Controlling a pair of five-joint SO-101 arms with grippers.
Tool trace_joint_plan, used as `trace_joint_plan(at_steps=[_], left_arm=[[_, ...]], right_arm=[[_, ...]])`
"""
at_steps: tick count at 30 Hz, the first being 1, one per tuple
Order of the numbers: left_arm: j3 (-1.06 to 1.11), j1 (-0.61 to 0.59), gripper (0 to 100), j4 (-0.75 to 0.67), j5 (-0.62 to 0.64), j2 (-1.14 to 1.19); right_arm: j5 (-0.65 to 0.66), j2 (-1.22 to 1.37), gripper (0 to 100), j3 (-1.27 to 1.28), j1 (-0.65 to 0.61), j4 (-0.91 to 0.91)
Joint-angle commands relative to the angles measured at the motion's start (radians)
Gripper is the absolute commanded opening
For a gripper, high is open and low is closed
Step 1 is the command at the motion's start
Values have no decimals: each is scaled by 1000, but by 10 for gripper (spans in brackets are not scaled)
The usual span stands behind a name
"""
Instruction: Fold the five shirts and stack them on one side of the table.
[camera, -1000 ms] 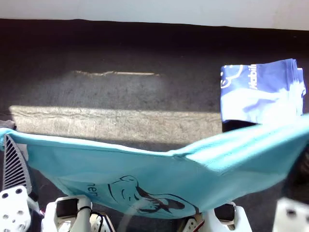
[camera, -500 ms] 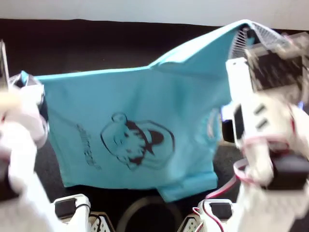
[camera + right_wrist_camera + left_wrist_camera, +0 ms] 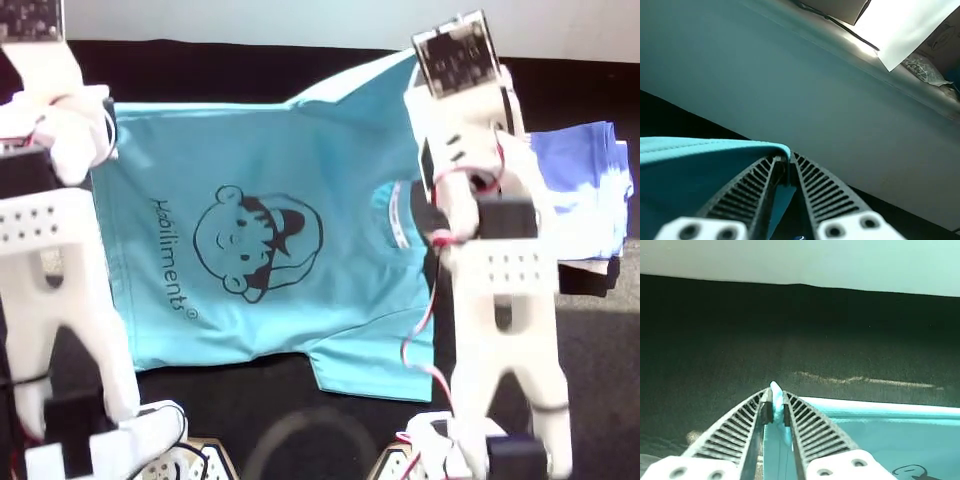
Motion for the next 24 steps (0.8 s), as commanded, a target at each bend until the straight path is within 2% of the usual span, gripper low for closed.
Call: trace_joint_plan(at_steps=[1,5,9,24], left_arm=[[-217,16,9,18,-5,74],[-390,50,9,115,-6,202],[-473,54,9,167,-6,338],[-481,27,9,167,-6,705]], right_arm=[[-8,105,6,-173,-7,-25],[-8,213,6,-295,-8,54],[-8,300,6,-335,-8,130],[-9,608,6,-334,-35,248]])
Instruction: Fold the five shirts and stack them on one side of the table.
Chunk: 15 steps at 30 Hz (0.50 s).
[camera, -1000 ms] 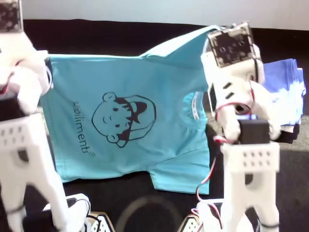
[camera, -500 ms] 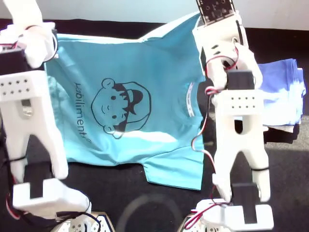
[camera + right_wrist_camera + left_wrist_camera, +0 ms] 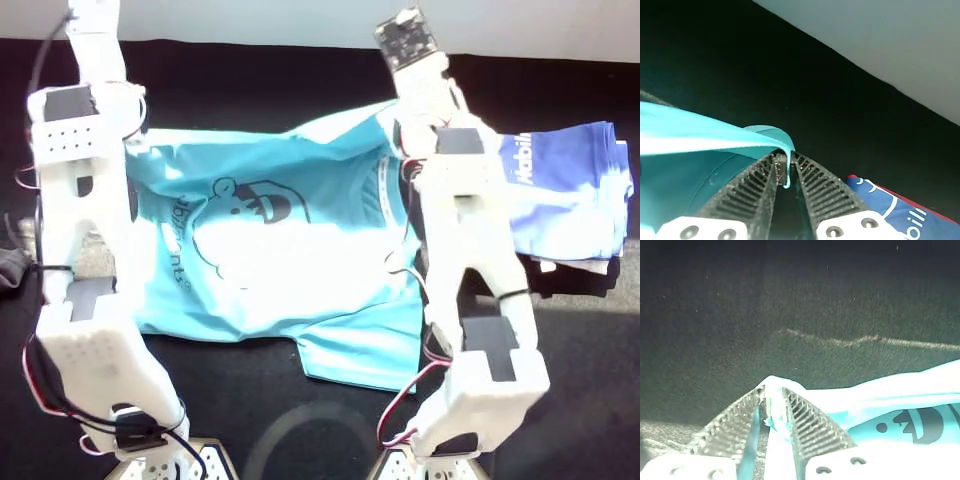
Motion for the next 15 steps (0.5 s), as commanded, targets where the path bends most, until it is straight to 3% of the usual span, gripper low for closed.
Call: trace_joint_plan(at_steps=[1,15], left_arm=[[-47,-10,9,-2,-6,47],[-47,-10,9,29,-6,90]], right_arm=[[-9,45,6,-59,-28,35],[-11,128,6,-67,-50,99]])
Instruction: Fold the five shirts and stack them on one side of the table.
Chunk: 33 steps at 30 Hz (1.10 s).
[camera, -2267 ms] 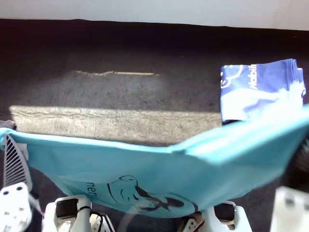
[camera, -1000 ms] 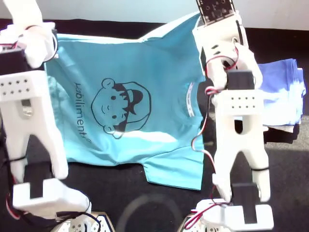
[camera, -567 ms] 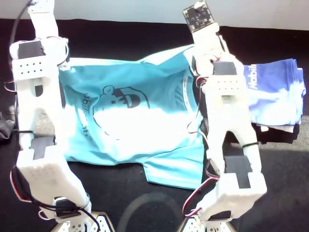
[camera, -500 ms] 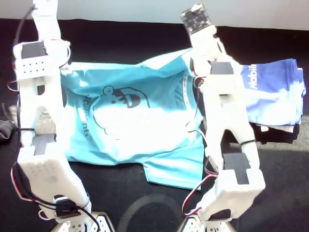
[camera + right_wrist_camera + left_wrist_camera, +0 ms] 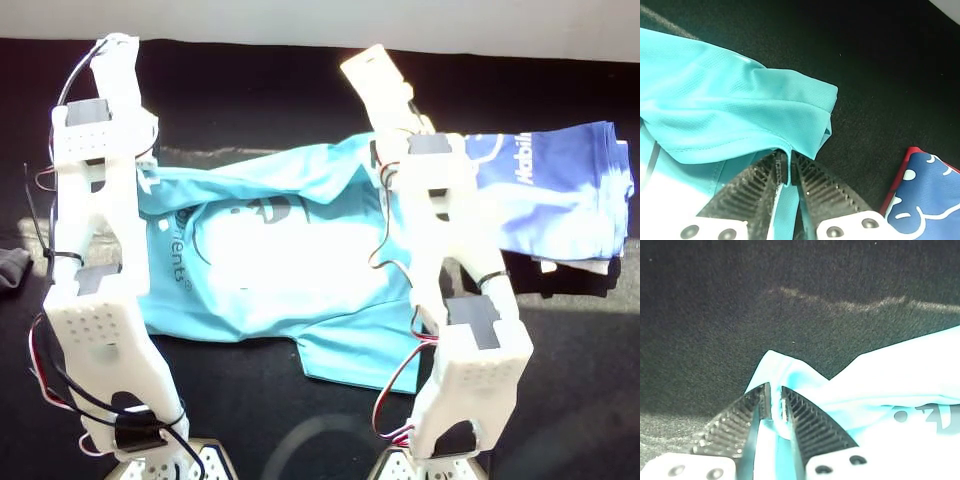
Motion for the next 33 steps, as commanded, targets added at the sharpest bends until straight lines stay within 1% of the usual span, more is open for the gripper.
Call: trace_joint_plan(at_steps=[1,5,17,21,25,27,31,33], left_arm=[[-47,-10,9,18,-6,-54],[-47,-10,9,46,-6,-59],[-41,-8,14,201,-6,-47],[-42,-8,14,281,0,-1],[-45,-10,15,304,0,62],[-47,-10,46,301,0,77],[-47,-10,153,304,2,77],[-47,-12,168,322,2,77]], right_arm=[[-11,-10,6,-58,-4,4],[-11,-10,6,-59,-4,4],[-11,-10,6,-59,-4,4],[-11,-10,6,-59,-4,4],[-11,-10,6,-59,-4,4],[-11,-10,6,-59,-4,4],[-9,-10,6,-59,-4,4],[-9,-10,6,-59,-4,4]])
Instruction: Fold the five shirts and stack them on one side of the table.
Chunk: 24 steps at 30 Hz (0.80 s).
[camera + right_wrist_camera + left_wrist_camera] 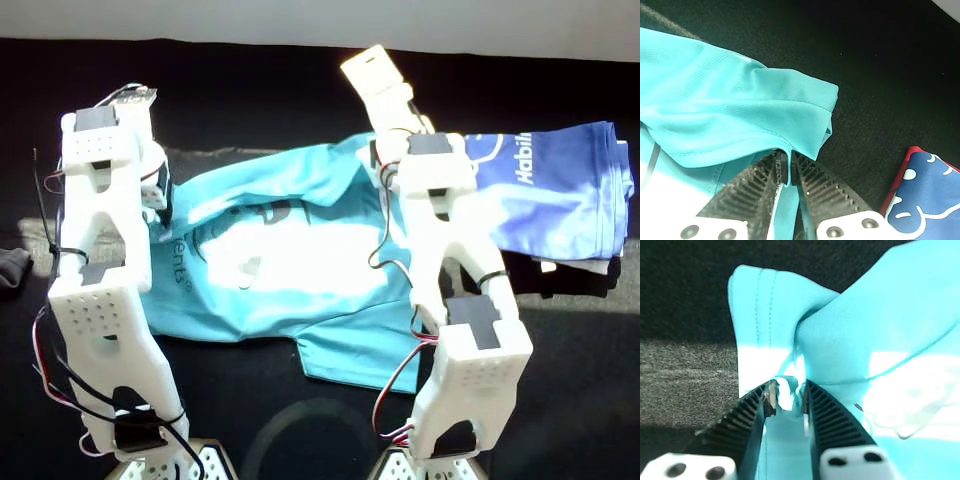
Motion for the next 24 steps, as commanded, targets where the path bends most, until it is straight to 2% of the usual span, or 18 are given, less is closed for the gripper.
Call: trace_joint_plan(at_steps=[1,5,13,24], left_arm=[[-38,-10,167,41,5,-12],[-36,-10,168,141,5,-5],[-33,-21,168,216,3,-10],[24,-90,168,232,-41,-4]], right_arm=[[-9,-12,6,-58,-4,1],[-9,-10,6,-87,-5,1],[-9,-10,6,-145,-4,1],[-9,-10,6,-150,-4,2]])
